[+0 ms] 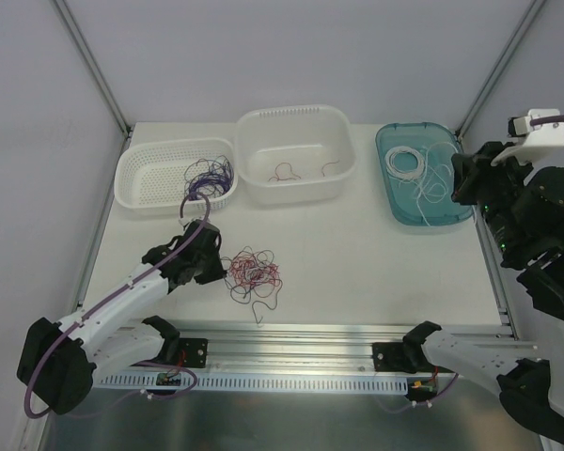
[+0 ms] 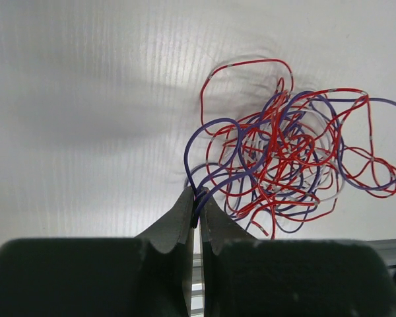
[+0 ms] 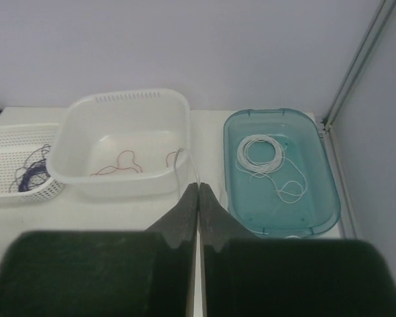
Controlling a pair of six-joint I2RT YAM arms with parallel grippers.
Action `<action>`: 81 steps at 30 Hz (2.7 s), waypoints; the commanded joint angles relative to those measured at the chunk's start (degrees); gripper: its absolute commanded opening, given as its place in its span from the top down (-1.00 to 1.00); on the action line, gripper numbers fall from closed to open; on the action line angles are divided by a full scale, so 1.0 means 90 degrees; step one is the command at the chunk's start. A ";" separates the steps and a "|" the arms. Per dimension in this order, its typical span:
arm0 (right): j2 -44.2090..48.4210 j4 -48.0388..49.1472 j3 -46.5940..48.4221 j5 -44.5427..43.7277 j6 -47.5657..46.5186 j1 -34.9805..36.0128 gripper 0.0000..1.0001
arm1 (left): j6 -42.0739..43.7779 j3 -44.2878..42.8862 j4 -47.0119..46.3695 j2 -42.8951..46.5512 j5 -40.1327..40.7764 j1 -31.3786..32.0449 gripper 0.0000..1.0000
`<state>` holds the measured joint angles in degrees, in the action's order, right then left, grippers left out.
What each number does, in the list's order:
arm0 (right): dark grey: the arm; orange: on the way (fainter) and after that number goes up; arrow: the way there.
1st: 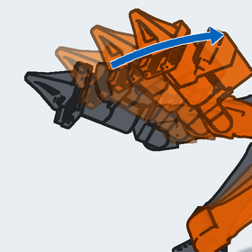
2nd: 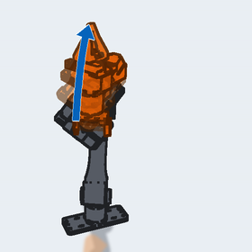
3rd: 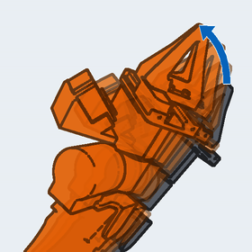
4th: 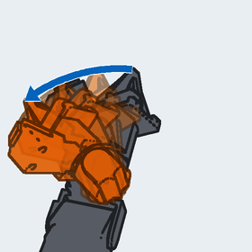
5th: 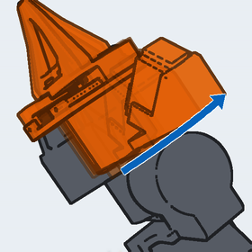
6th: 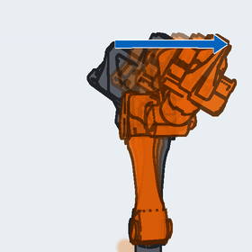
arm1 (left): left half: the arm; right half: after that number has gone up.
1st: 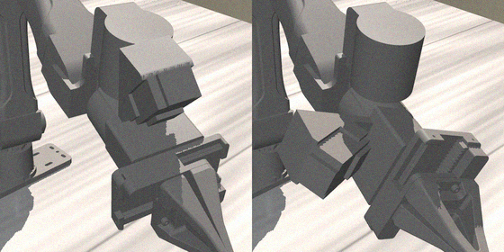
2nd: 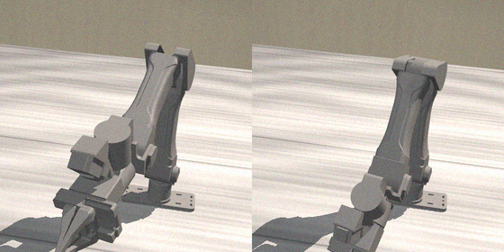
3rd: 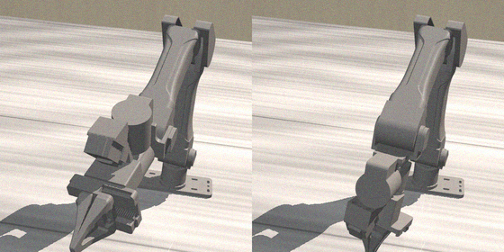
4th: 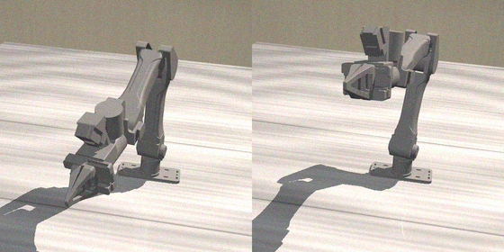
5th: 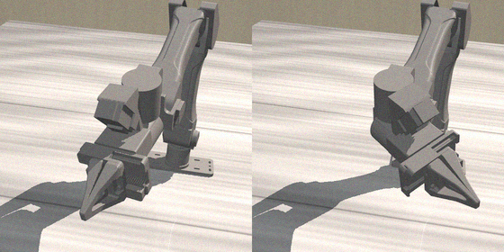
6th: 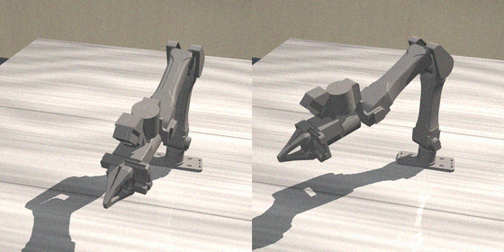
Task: Untangle the cables
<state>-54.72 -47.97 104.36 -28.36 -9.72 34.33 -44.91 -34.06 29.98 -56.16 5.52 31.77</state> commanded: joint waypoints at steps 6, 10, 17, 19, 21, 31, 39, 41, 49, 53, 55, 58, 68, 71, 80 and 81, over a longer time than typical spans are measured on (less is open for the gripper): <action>-0.0365 0.1010 -0.0130 -0.1233 -0.1312 -0.0298 0.98 | 0.0146 -0.0307 0.0097 0.0136 -0.0115 -0.0044 1.00; -0.0473 0.1764 -0.0461 -0.1342 -0.1635 -0.0737 0.99 | 0.0273 -0.0209 0.0107 0.0332 -0.0427 -0.0044 1.00; -0.1097 0.2331 -0.0482 -0.0288 -0.1167 -0.2219 0.99 | 0.0224 0.0064 0.0107 0.0644 -0.0896 -0.0044 1.00; -0.1369 0.2468 -0.0511 0.0005 -0.0952 -0.2514 0.99 | 0.0233 0.0084 0.0107 0.0674 -0.0984 -0.0044 1.00; -0.1565 0.2652 -0.0628 0.0191 -0.0777 -0.3002 0.99 | 0.0263 0.0084 0.0107 0.0722 -0.1043 -0.0044 1.00; -0.3099 0.3104 -0.1780 0.0856 0.0551 -0.4439 0.98 | 0.0400 0.0015 0.0097 0.0742 -0.1218 -0.0044 1.00; -0.2710 0.2312 -0.2317 0.2173 0.1011 -0.4293 -0.69 | 0.0497 -0.0121 0.0078 0.0654 -0.1326 -0.0034 1.00; -0.2290 0.2205 -0.2657 0.2681 0.0982 -0.3953 -0.72 | 0.0536 -0.0131 0.0068 0.0645 -0.1336 -0.0044 1.00; -0.1255 0.2545 -0.4591 0.4849 0.1313 -0.1346 -0.58 | 0.0644 -0.0190 -0.0010 0.0547 -0.1531 -0.0034 1.00; -0.1205 0.3433 -0.5422 0.4928 0.1713 0.0128 -0.36 | 0.0644 -0.0151 -0.0030 0.0586 -0.1609 -0.0034 1.00; -0.1419 0.3941 -0.5540 0.4900 0.1647 0.0946 -0.26 | 0.0653 -0.0151 -0.0049 0.0576 -0.1658 -0.0024 1.00; -0.2033 0.4021 -0.5336 0.4802 0.0838 0.1720 -0.20 | 0.0692 -0.0131 -0.0079 0.0566 -0.1687 -0.0024 1.00; -0.4054 0.3328 -0.3657 0.5358 -0.1146 0.2689 -0.05 | 0.0751 -0.0219 -0.0098 0.0479 -0.1736 -0.0024 1.00; -0.4446 0.3182 -0.3305 0.5523 -0.1371 0.2758 0.13 | 0.0732 -0.0268 -0.0098 0.0449 -0.1726 -0.0024 1.00; -0.5062 0.3152 -0.3167 0.5886 -0.1694 0.2846 0.22 | 0.0654 -0.0278 -0.0098 0.0410 -0.1746 -0.0014 1.00; -0.5092 0.3171 -0.3196 0.5866 -0.1723 0.2836 0.22 | 0.0654 -0.0268 -0.0108 0.0400 -0.1746 -0.0024 1.00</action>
<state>-100.07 -19.20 74.24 22.00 -22.17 59.57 -39.44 -34.39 29.78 -52.18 -8.97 31.79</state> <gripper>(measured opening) 0.392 0.015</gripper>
